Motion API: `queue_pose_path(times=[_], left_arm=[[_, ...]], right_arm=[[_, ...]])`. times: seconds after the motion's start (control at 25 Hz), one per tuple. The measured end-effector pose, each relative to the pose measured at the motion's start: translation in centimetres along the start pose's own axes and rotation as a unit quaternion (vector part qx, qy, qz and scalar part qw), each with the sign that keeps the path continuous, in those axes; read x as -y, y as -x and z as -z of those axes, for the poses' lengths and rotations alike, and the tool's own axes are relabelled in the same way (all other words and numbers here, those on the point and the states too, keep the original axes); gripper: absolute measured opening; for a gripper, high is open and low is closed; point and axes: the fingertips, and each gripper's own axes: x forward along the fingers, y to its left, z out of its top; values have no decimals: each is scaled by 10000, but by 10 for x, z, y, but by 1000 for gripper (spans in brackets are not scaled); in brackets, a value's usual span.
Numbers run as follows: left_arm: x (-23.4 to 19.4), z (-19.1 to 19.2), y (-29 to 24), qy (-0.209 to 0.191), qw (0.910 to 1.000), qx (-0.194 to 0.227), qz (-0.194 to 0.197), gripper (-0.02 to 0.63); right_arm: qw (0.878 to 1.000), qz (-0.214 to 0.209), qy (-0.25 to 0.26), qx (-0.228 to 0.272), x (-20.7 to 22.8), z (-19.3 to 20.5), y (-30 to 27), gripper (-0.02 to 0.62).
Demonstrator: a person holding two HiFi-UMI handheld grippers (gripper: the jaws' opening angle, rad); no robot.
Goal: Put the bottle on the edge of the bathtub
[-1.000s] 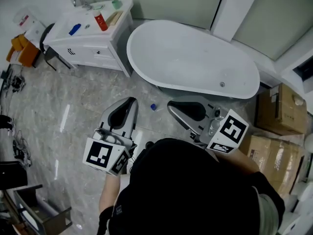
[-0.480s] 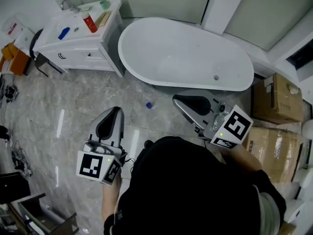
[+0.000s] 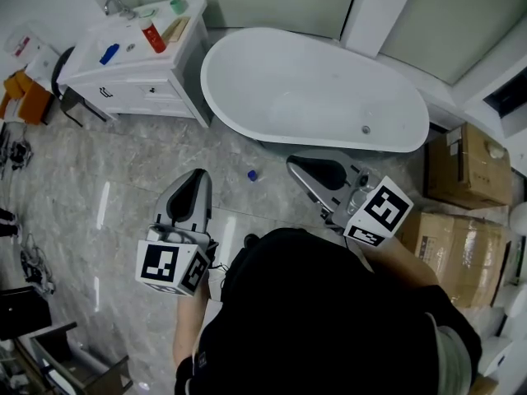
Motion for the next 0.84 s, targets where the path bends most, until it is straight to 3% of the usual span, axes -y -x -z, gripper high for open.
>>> queue_pose_path(times=[0.24,0.64,0.84], left_arm=[[0,-3,-11,-40,9999,135,45,29],[-25,-6,-34,-207,9991,213,-310,29],[-23,-3,-45,-153,9993,222,-270,29]], right_arm=[[9999,-20,82,150,4,-4,-9,28],[9985,217,285,407,22,-21,-36,28],[9981,274,206,509,26,-19,-37,28]])
